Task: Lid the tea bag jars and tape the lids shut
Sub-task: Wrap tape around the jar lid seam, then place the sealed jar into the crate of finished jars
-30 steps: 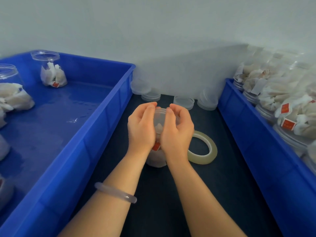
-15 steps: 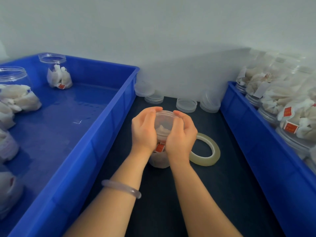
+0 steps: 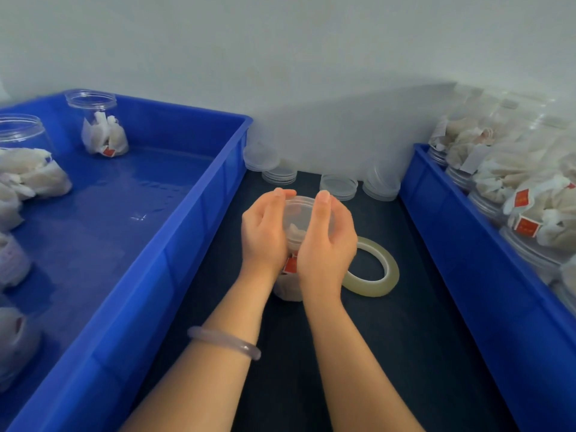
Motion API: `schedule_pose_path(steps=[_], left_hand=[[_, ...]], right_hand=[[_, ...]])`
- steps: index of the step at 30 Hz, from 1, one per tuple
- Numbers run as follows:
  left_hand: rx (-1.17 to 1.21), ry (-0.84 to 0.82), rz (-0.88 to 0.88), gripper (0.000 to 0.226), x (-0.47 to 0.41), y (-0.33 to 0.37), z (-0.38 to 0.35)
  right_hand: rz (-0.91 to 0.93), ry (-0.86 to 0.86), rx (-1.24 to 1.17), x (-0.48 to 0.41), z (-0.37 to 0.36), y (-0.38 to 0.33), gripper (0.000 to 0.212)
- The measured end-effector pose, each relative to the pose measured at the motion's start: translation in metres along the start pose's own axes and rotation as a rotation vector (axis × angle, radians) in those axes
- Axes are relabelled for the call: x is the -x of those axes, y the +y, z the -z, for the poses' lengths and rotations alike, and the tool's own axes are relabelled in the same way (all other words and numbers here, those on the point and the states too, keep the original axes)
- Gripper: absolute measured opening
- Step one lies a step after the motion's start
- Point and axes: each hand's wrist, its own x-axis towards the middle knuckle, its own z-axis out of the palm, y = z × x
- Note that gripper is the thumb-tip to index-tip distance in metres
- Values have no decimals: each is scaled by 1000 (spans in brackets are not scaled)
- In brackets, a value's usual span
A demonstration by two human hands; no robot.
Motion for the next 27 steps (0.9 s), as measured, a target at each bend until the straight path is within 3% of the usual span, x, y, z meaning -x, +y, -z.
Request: schedule_pose_path(steps=[3, 7, 11, 19, 24, 27], left_hand=[[0, 54, -22, 24, 2, -1, -2], [26, -21, -21, 18, 3, -2, 3], [25, -53, 67, 20, 4, 0, 4], [-34, 92, 164, 24, 18, 30, -2], [-3, 92, 36, 25, 37, 80, -18], [68, 21, -53, 22, 54, 130, -41]], right_hand=[[55, 54, -32, -4, -4, 2, 40], [30, -1, -12, -5, 0, 6, 26], [-7, -22, -35, -5, -1, 3, 28], [-81, 65, 1, 6, -1, -22, 30], [19, 75, 3, 10, 30, -80, 38], [106, 62, -15, 9, 62, -135, 28]])
